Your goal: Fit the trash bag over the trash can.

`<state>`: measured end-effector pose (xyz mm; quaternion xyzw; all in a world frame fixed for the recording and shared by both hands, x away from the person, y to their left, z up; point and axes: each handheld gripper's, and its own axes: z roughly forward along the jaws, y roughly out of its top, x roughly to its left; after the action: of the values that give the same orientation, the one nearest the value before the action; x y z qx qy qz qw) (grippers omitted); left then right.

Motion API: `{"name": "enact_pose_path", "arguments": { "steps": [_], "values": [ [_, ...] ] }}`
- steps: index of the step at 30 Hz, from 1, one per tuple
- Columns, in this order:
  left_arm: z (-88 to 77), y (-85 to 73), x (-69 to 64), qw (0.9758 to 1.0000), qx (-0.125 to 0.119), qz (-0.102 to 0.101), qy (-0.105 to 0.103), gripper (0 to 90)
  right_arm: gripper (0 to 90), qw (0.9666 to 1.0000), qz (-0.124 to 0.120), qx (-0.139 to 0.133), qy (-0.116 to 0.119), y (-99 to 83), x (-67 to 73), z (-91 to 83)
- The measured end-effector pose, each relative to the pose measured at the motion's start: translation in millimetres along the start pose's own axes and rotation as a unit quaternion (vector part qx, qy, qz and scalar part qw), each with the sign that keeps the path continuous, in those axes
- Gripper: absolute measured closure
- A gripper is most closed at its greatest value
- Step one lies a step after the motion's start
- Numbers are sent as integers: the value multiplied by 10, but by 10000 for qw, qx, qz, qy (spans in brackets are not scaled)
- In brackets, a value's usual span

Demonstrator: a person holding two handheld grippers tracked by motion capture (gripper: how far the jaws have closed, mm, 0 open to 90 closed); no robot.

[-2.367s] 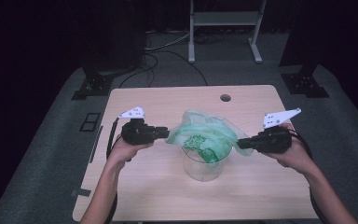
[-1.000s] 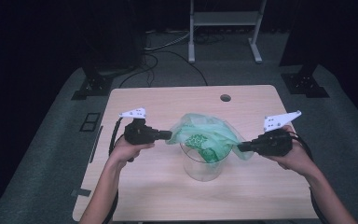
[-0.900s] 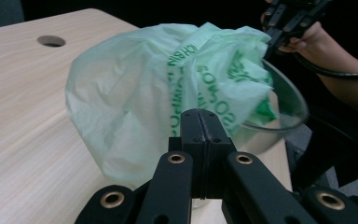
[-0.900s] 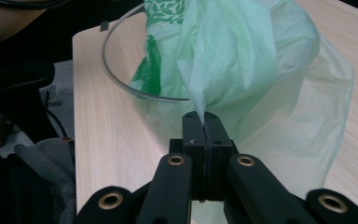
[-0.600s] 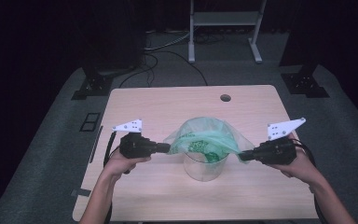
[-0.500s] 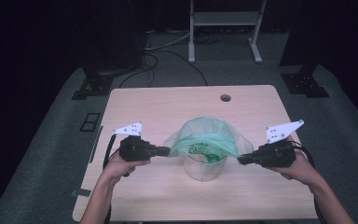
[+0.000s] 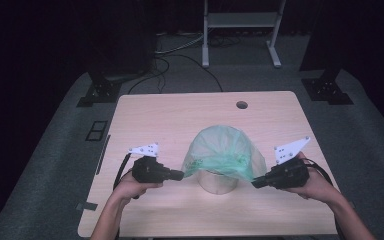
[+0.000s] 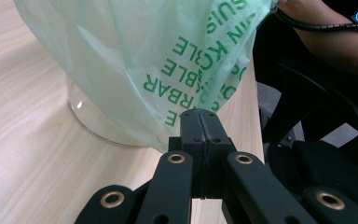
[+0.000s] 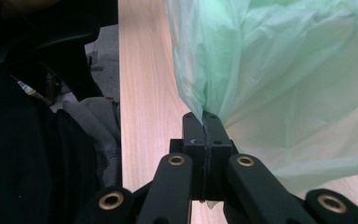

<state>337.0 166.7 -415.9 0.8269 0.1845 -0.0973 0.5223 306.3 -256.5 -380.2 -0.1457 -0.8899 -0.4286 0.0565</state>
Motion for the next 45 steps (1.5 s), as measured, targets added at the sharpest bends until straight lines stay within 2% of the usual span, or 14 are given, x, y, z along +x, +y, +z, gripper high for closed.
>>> {"name": "enact_pose_path", "arguments": {
  "steps": [5, 10, 12, 15, 19, 30, 38, 40, 42, 45],
  "values": [
    [50, -38, 9, 9999, 135, 2, -66, 900, 900, 9999, 1, 96, 41, -17, -17, 48],
    [59, -59, 21, 9997, 242, -19, -5, 900, 900, 9998, -59, 174, 62, -10, -8, 67],
    [67, -66, 32, 9994, 341, -33, 105, 900, 900, 9993, -73, 349, -117, -4, -12, 80],
    [67, -85, 59, 9988, 434, -67, 221, 900, 900, 9962, -183, 717, -459, -6, -18, 129],
    [70, -108, 85, 9981, 496, -113, 335, 900, 900, 9959, -90, 743, -505, -35, -62, 146],
    [93, -173, 138, 9964, 656, -241, 485, 900, 900, 9953, 45, 731, -632, -108, -139, 176],
    [70, -183, 144, 9959, 609, -285, 607, 900, 900, 9949, 128, 702, -710, -137, -154, 171],
    [67, -184, 135, 9959, 600, -266, 618, 900, 818, 9954, 159, 623, -706, -145, -159, 163],
    [43, -178, 128, 9962, 551, -269, 612, 841, 745, 9971, 217, 374, -625, -148, -171, 112],
    [-5, -153, 109, 9961, 506, -302, 658, 690, 649, 9977, 231, 101, -630, -134, -173, 16]
  ]
}}
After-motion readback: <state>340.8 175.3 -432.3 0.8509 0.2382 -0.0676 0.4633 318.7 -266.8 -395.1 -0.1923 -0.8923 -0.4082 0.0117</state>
